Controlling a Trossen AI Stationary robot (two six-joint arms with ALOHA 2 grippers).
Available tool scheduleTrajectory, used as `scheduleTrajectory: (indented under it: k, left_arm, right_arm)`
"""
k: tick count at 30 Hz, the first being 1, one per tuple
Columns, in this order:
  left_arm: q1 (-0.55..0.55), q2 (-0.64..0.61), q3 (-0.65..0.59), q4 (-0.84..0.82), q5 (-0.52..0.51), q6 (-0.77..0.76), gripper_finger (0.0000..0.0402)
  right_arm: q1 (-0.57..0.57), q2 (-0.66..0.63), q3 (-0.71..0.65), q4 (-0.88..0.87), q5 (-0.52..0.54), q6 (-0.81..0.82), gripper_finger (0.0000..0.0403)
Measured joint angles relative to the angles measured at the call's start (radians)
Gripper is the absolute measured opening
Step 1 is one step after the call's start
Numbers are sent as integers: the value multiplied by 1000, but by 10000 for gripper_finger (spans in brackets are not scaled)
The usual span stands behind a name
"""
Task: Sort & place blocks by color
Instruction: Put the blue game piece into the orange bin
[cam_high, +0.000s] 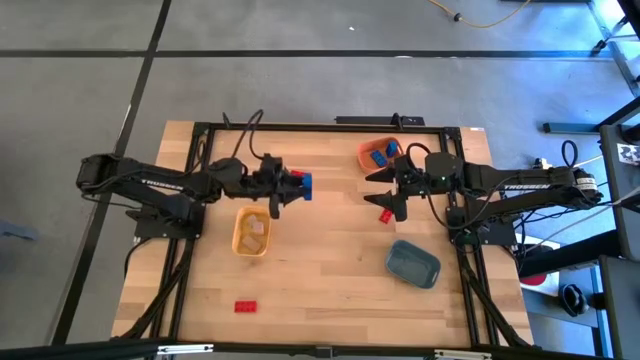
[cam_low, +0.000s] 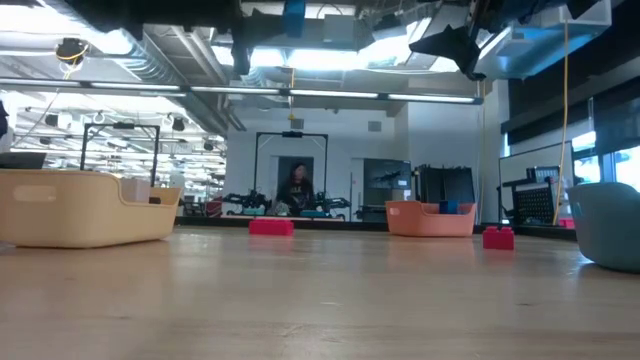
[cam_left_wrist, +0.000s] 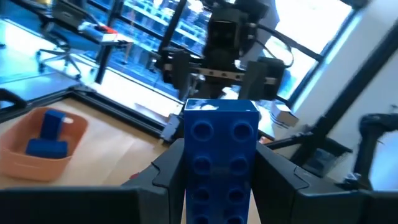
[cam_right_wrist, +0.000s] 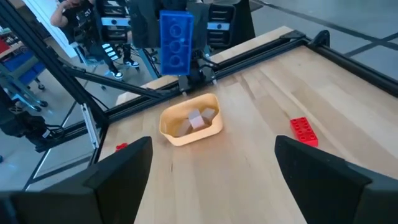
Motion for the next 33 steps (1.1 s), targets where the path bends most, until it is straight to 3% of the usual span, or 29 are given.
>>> scheduleTrajectory:
  k: [9,15,23,33]
  left_arm:
    - [-1,-12,0,2,51,-1,130]
    - [0,22,45,-18,50,49,130]
    - [0,141,145,-63,49,114,130]
    - [-1,211,171,-27,15,113,130]
  right_arm:
    - [0,22,0,39,-1,27,342]
    - [6,164,0,144,-19,34,342]
    - [30,375,0,470,-54,41,342]
    - [37,422,0,548,-28,60,342]
